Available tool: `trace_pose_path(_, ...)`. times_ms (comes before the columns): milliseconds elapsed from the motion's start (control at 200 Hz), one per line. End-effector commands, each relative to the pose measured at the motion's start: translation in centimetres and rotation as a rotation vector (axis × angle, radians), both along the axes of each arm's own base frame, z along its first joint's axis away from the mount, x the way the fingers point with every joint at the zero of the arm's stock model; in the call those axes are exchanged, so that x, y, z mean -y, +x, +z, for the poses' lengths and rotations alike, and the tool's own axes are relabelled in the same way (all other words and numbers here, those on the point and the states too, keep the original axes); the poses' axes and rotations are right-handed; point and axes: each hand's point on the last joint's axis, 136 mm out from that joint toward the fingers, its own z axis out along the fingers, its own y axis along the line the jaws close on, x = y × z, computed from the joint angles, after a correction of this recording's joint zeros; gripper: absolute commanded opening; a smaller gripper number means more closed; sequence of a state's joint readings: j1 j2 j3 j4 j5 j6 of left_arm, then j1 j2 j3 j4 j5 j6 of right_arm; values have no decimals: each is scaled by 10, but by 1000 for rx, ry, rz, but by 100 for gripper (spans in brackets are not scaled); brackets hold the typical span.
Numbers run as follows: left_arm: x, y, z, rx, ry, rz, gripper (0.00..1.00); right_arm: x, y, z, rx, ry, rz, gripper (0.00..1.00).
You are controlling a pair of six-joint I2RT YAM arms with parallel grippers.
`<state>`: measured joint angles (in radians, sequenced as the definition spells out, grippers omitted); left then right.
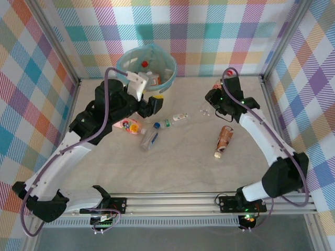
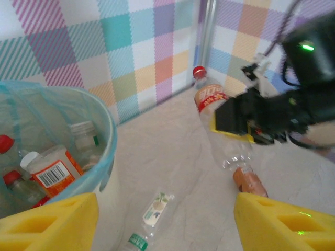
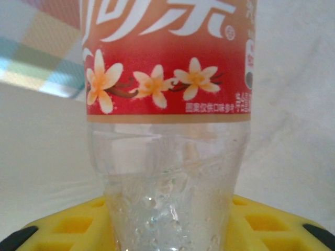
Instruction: Put the plastic bottles in the bin
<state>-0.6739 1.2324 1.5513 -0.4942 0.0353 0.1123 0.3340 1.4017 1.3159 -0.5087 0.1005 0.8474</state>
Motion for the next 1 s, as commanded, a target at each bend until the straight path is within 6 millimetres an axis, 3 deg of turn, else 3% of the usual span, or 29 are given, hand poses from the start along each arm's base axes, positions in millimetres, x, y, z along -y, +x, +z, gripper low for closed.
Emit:
trace_pose_path(0,-3,13,35,-34,-124,84,69,-26,-10,63,284,-55,213,46)
trace_pose_path(130,4,30,54,-133,-240,74,70,-60,-39,112,517,-38,449,47)
trace_pose_path(350,21,50,87,-242,-406,-46,71,-104,-84,144,731,50,724,47)
trace_pose_path(510,33,48,93,-254,-409,-122,71,-136,-115,148,786,85,920,48)
trace_pose_path(720,36,52,74,-313,-379,-127,62,-160,-136,147,805,107,1054,48)
trace_pose_path(880,38,47,73,-321,-379,-150,46,-169,-141,145,803,99,1102,48)
trace_pose_path(995,34,46,74,-307,-379,-137,27,-171,-141,143,797,91,1104,49)
